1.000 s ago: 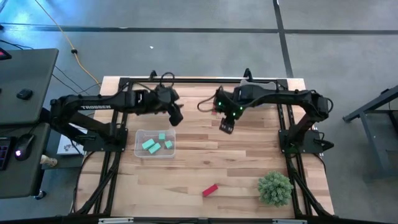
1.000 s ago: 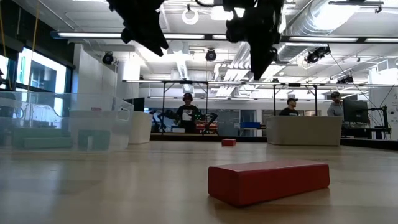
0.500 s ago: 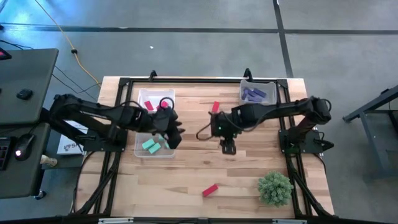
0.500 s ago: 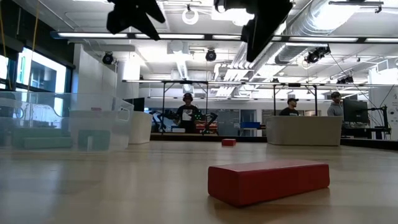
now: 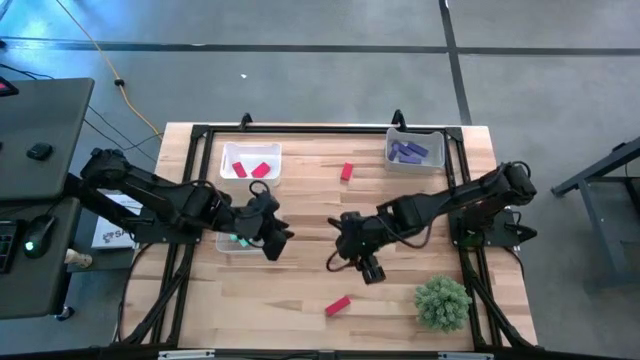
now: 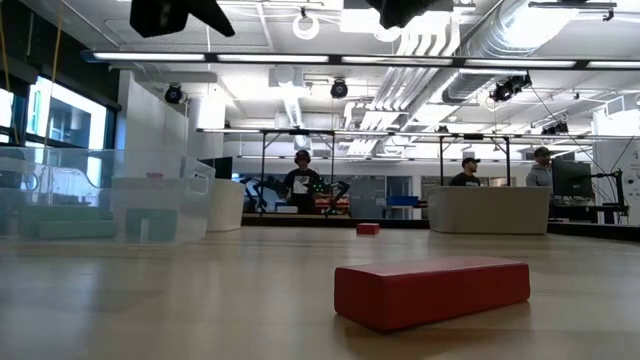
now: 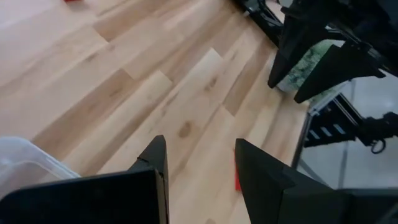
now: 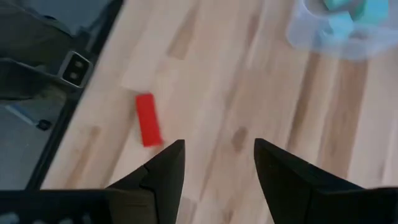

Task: Sort & place blocks by color
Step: Put the red block into the white bin

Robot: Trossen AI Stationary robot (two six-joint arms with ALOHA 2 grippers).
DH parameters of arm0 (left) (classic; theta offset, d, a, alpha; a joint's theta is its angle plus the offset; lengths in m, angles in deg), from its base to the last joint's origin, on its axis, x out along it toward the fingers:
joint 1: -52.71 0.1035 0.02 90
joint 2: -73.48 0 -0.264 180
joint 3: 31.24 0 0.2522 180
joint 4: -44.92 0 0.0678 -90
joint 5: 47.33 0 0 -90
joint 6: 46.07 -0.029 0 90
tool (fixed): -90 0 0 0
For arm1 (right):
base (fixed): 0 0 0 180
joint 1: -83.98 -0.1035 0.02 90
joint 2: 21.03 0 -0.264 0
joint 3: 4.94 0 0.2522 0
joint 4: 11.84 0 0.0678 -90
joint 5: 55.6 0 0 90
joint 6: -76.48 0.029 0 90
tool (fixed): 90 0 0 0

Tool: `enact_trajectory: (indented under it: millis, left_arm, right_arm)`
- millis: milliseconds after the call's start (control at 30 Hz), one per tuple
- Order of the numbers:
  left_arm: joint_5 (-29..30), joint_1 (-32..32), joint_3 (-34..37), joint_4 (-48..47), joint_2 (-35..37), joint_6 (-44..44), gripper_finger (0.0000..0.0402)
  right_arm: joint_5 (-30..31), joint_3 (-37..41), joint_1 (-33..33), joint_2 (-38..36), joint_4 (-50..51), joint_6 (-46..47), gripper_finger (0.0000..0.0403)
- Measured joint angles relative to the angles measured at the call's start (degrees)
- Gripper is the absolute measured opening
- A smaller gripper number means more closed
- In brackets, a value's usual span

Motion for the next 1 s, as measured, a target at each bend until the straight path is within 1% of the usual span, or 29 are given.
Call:
enact_trajectory:
  millis: [233,467,800,1000]
  left_arm:
    - [0.03,-2.21,0.0,0.32,-0.02,1.56,0.0102]
    - [-0.17,-3.96,0.0,0.69,-0.02,4.15,0.0102]
    - [-0.36,-6.27,0.0,0.43,-0.02,4.06,0.0102]
    - [-0.83,-7.22,0.0,0.2,-0.02,4.04,0.0102]
  right_arm:
    - [1.09,-0.02,-3.74,1.09,-5.51,-0.82,0.0181]
    - [1.18,0.0,-6.46,4.31,-9.7,0.69,0.0181]
    - [1.55,0.0,-8.86,9.63,-11.67,4.41,0.0181]
    - [1.67,0.0,-10.28,13.06,-11.79,4.62,0.0181]
